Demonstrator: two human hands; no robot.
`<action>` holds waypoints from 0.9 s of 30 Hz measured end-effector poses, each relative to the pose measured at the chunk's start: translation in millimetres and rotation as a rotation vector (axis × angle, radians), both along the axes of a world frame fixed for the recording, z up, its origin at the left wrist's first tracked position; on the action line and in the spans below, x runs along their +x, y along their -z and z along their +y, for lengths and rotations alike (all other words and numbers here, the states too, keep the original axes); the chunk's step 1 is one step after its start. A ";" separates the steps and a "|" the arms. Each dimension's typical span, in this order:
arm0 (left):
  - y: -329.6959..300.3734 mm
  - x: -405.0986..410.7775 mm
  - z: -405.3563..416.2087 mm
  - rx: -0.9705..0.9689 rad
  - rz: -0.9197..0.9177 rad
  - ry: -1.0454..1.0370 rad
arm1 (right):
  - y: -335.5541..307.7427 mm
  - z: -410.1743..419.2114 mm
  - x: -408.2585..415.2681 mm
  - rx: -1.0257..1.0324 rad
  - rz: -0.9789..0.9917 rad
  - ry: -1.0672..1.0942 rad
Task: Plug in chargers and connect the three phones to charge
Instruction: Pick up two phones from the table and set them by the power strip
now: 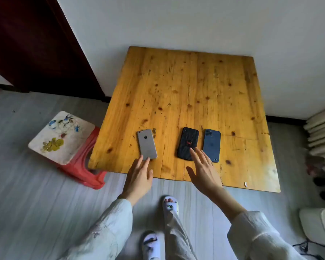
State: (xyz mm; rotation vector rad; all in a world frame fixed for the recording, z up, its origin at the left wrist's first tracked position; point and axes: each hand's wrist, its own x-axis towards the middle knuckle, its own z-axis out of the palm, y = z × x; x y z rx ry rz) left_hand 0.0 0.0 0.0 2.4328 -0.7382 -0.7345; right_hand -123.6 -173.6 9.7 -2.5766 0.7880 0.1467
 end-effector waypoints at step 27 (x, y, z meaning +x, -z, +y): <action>84.1 84.2 -114.2 0.181 -0.012 -0.524 | 95.8 -78.9 129.8 0.202 0.375 0.387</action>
